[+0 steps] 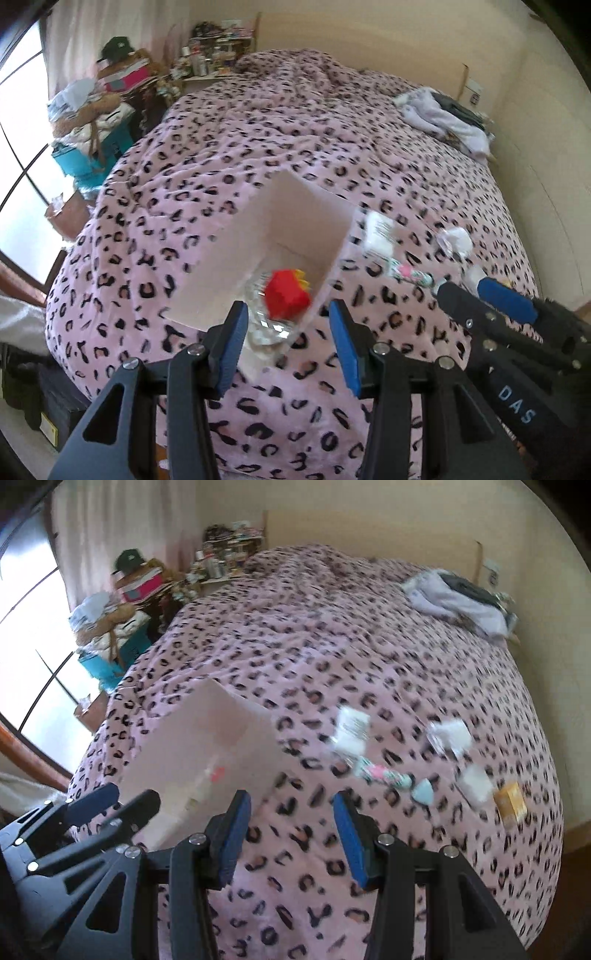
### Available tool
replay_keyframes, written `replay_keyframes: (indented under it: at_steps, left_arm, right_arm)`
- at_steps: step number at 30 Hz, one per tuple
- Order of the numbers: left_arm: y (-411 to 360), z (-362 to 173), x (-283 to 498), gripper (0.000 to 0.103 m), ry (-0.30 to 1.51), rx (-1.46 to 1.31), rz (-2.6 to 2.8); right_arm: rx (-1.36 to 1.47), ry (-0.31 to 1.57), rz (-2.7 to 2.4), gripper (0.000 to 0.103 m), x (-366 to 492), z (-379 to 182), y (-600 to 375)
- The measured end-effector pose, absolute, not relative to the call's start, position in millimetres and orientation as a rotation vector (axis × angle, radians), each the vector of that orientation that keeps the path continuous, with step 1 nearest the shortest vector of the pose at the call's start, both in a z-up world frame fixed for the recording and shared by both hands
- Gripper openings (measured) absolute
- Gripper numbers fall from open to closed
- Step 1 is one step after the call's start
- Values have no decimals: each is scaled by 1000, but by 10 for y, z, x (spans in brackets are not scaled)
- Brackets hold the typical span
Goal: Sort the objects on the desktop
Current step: 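Withdraw both tools from the box back over the bed items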
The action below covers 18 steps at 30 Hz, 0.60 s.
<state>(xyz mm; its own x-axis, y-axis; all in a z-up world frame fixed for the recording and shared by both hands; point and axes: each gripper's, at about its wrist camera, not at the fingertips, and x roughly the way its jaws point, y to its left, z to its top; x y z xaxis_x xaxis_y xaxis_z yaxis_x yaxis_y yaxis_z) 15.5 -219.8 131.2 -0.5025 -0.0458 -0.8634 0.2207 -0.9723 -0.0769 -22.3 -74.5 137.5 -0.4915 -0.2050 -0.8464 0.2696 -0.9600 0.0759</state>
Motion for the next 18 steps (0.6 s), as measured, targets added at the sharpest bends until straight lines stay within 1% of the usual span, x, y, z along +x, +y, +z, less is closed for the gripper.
replay_keyframes:
  at_steps: [5,7,12,14,15,18]
  left_arm:
    - [-1686,1119,128,49,215,1539,-2627]
    - [-1514,1038,116,55,198,1557,-2645]
    - [-1033,768,78,57,155,1605,-2687]
    - [-885,610,72,64,172,1625,-2704]
    - [-829,536,71,69,181,1635,-2711]
    - [-691,253,53,71,217,1690,-2702]
  right_arm:
    - [1481,2,-2542,48,-136,1105,-162]
    - [1513,-40,-2553,48,-105,993,72]
    - [1576,-120,-2605,48,23,691,650]
    - [1610,-168,-2620,48,84,531,897]
    - [1621,-193,-2629,48,114,448,1010]
    - [1640,-253,-2657,48,186,219,1288]
